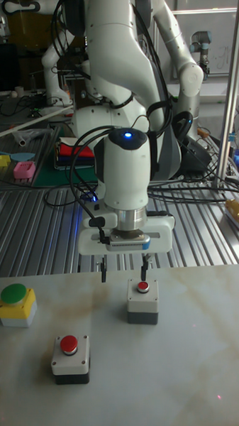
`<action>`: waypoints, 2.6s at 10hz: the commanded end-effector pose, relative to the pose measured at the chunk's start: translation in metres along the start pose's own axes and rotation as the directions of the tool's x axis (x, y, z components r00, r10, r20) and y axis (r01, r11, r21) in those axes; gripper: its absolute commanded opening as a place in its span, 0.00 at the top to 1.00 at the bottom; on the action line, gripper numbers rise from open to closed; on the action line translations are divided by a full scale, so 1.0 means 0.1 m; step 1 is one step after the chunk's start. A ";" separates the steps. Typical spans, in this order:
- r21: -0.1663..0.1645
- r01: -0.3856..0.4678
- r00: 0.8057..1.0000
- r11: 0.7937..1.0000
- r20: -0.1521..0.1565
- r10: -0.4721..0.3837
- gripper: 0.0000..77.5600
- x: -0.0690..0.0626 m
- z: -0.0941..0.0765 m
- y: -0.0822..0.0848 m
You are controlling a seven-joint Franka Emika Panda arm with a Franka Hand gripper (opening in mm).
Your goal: Press three buttons from left to right in sequence
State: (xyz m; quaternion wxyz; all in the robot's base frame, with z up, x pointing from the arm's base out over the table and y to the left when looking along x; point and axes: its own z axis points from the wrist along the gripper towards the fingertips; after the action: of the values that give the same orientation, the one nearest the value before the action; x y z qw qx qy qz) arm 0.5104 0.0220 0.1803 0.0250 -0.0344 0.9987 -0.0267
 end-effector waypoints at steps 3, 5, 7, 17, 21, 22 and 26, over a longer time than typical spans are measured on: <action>-0.002 -0.089 0.996 0.996 -0.003 0.089 0.00 0.11 0.18 0.15; -0.002 -0.083 0.997 0.997 -0.003 0.083 0.00 0.11 0.18 0.15; 0.000 -0.086 0.996 0.996 0.000 0.086 0.00 0.11 0.18 0.15; -0.034 -0.083 0.997 0.996 -0.004 0.083 0.00 0.10 0.10 0.11; 0.003 -0.067 0.998 0.998 0.000 0.067 0.00 0.09 0.12 0.11; 0.003 -0.067 0.998 0.998 0.001 0.067 0.00 0.09 0.13 0.11; 0.003 -0.057 0.998 0.998 0.002 0.057 0.00 0.06 0.17 0.05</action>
State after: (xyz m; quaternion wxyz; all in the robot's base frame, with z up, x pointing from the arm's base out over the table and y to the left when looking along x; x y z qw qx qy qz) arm 0.4993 0.0311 0.1644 0.0232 -0.0006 0.9994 -0.0273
